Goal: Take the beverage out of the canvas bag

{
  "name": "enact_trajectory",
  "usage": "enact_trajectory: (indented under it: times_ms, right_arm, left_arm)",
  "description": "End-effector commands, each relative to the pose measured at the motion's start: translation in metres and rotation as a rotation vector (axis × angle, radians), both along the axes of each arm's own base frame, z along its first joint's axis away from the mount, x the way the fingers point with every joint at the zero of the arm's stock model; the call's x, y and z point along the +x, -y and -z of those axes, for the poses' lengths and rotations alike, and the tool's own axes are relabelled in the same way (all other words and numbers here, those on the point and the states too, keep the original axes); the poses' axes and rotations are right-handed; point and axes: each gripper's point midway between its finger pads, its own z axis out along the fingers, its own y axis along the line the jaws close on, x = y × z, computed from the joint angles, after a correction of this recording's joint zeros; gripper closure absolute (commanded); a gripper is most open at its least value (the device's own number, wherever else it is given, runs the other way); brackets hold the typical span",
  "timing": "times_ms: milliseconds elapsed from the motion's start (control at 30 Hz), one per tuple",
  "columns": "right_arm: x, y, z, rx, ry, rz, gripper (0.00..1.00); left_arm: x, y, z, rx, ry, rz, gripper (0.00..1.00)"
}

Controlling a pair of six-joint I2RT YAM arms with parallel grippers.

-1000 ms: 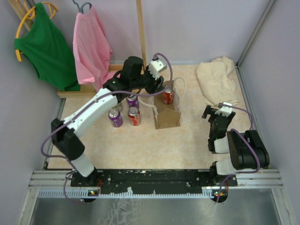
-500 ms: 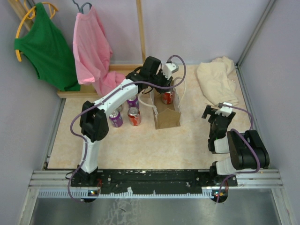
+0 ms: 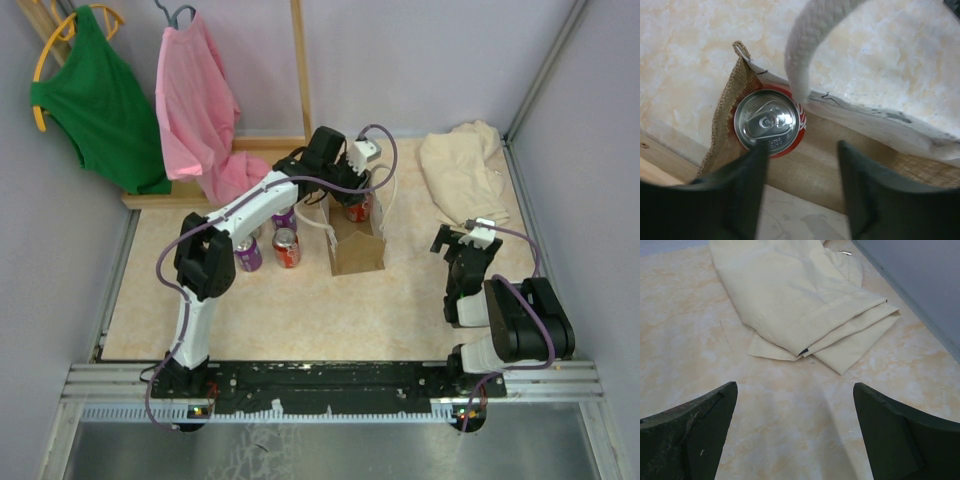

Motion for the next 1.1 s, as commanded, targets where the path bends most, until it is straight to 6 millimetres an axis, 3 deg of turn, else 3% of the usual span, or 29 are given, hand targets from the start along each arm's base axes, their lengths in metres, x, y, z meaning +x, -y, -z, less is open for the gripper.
enact_trajectory:
  times_ms: [0,67,200,733,867,1067]
  right_arm:
    - [0.009,0.000,-0.019,0.004,0.067,0.007,0.01]
    - [0.009,-0.001,-0.019,0.004,0.068,0.005,0.01]
    - [0.009,0.000,-0.019,0.004,0.068,0.007,0.01]
    - [0.009,0.000,-0.019,0.004,0.068,0.006,0.01]
    - [0.009,-0.001,-0.019,0.003,0.067,0.005,0.01]
    - [0.009,0.000,-0.019,0.003,0.068,0.006,0.01]
  left_arm:
    - [0.009,0.002,0.006,-0.024,0.047,-0.016,0.28]
    - [0.012,0.001,0.008,-0.031,0.062,-0.034,0.14]
    - [0.021,-0.003,0.007,-0.050,0.101,-0.097,0.03]
    - [0.020,-0.010,-0.035,-0.148,0.197,-0.149,0.01]
    - [0.021,-0.011,-0.032,-0.149,0.200,-0.158,0.01]
    - [0.025,-0.007,-0.013,-0.126,0.163,-0.158,0.00]
